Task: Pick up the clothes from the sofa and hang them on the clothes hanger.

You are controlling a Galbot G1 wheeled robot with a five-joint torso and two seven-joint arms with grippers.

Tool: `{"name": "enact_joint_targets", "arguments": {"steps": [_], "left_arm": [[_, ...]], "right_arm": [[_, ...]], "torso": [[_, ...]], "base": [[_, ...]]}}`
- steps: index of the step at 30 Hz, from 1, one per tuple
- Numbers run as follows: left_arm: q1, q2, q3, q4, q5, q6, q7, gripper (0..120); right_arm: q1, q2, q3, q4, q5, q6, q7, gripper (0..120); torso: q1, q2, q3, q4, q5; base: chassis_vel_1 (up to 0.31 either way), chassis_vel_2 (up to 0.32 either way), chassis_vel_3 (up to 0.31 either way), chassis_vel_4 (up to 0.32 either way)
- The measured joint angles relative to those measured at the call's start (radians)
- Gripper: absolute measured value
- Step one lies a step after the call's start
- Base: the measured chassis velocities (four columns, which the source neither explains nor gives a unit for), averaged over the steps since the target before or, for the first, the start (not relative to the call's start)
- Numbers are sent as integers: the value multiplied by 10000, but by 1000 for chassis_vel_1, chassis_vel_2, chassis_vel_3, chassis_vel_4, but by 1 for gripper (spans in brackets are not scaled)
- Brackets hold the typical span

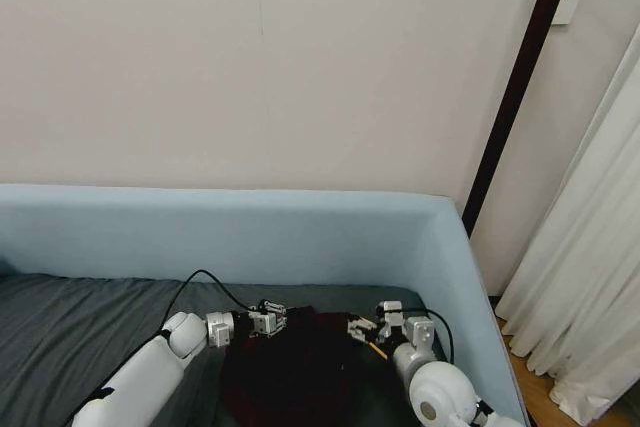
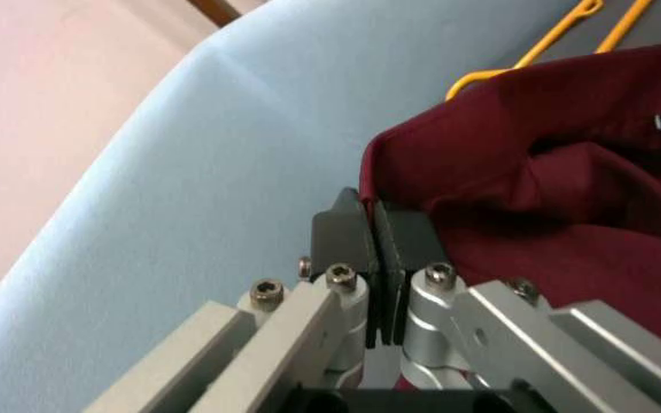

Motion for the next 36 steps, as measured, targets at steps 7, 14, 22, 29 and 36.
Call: {"name": "enact_joint_targets", "arguments": {"steps": [7, 14, 22, 29, 36], "left_arm": [[-97, -120, -64, 98, 60, 0, -44, 0], [-119, -96, -98, 28, 59, 0, -94, 0], [-44, 236, -79, -253, 54, -1, -274, 0], [67, 479, -93, -362, 51, -3, -398, 0], [154, 633, -170, -456, 43, -6, -401, 0]], "right_arm": [[-427, 189, -231, 579, 1742, -524, 1684, 100], [-773, 312, -474, 570, 2858, -476, 2580, 100], [-1041, 843, -183, -723, 4037, -597, 1965, 100], [-1001, 1310, 9, -1348, 4604, -542, 1128, 100], [-1097, 1452, -83, -1651, 4313, -685, -168, 100]], "torso": [[-1, 0, 0, 2, 0], [0, 0, 0, 0, 0], [-1, 0, 1, 0, -1], [0, 0, 1, 2, 0], [0, 0, 1, 1, -1]], "base": [[0, 0, 0, 0], [0, 0, 0, 0], [0, 0, 0, 0], [0, 0, 0, 0], [0, 0, 0, 0]]}}
